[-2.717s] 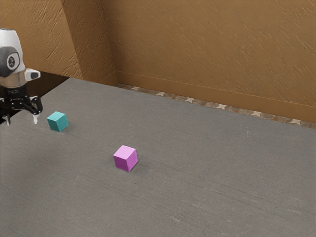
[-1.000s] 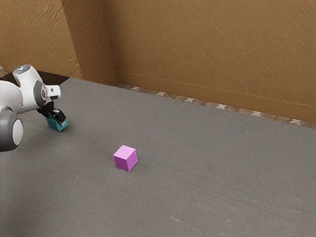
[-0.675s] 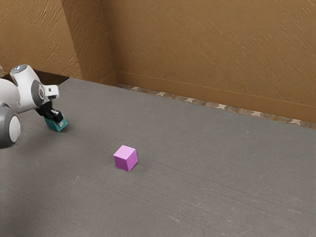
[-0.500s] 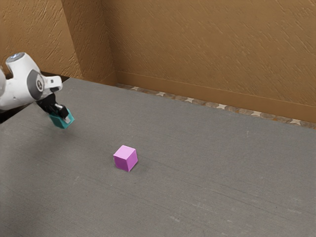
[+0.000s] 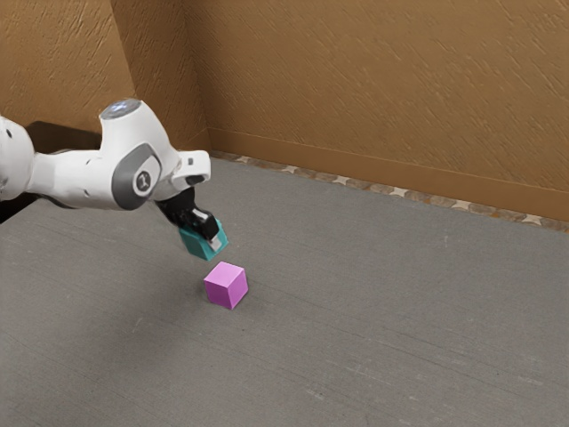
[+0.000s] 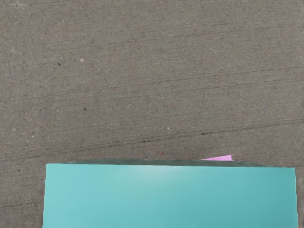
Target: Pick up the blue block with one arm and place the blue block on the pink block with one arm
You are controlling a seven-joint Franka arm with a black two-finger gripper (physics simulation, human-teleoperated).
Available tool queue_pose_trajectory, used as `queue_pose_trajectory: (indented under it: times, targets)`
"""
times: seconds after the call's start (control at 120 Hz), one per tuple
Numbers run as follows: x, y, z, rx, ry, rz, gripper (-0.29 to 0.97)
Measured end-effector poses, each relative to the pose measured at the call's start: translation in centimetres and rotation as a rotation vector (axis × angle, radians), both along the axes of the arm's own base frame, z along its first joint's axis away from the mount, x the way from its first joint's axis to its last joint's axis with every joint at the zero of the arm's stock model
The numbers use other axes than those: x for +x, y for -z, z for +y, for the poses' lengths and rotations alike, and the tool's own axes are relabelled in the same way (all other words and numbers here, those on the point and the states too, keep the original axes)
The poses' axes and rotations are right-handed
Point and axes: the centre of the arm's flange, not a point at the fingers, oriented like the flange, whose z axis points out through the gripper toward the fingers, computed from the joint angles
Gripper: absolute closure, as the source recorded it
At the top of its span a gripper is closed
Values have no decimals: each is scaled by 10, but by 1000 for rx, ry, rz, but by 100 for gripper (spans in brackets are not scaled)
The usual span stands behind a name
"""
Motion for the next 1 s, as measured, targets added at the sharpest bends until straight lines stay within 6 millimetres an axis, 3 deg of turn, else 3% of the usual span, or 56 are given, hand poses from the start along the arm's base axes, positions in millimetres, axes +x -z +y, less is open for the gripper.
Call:
queue_pose_trajectory:
  times: [0.233,0.508,0.75,0.808,1.0]
  targets:
    - [5,28,-7,7,-121,38,39]
    - [9,44,-17,-16,-231,52,39]
    - [13,39,-17,-37,-285,41,14]
    - [13,28,-20,-40,-286,22,10]
    - [-5,-85,-43,-68,-253,-119,4]
